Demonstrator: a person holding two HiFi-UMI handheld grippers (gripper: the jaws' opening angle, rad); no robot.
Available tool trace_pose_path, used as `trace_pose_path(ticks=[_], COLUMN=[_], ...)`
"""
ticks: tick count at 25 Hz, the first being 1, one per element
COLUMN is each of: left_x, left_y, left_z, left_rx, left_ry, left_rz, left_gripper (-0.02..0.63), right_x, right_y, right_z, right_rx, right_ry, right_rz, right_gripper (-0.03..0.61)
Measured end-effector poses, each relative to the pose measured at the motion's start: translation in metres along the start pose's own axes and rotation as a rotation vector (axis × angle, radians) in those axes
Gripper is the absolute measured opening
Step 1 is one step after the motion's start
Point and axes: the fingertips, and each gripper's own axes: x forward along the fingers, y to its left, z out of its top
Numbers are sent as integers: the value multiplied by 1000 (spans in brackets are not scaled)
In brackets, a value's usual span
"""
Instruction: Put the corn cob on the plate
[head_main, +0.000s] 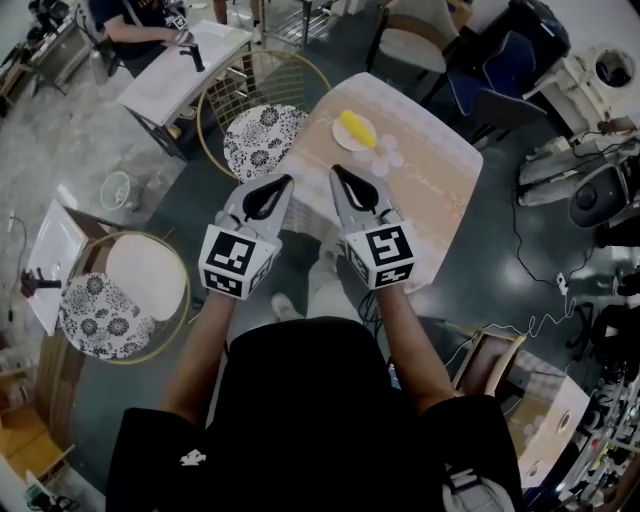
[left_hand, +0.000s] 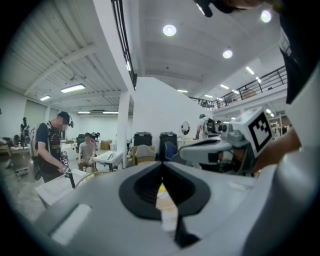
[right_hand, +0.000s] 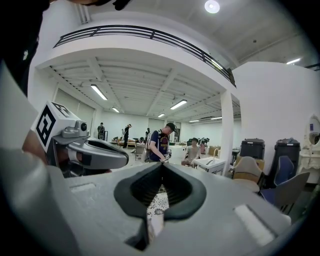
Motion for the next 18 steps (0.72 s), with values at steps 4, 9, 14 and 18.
trace_pose_path(ticks=[4,9,14,18], left_x=[-4,-5,0,3], left_y=[-2,-5,-11,-16], left_z=[-1,0,6,11], left_rx=[6,7,18,23], left_ry=[0,-3,-17,-21], left_rz=[-12,-16,-19,-20], left_gripper=[3,3,3,3], right_x=[-1,-8,-14,-20], right_y=[6,7,8,9], right_z=[4,7,1,3], right_rx=[-7,-10,3,10], right_ry=[-3,-15,-17,-29], right_rz=[-2,-5,2,15], right_gripper=[2,2,2,2])
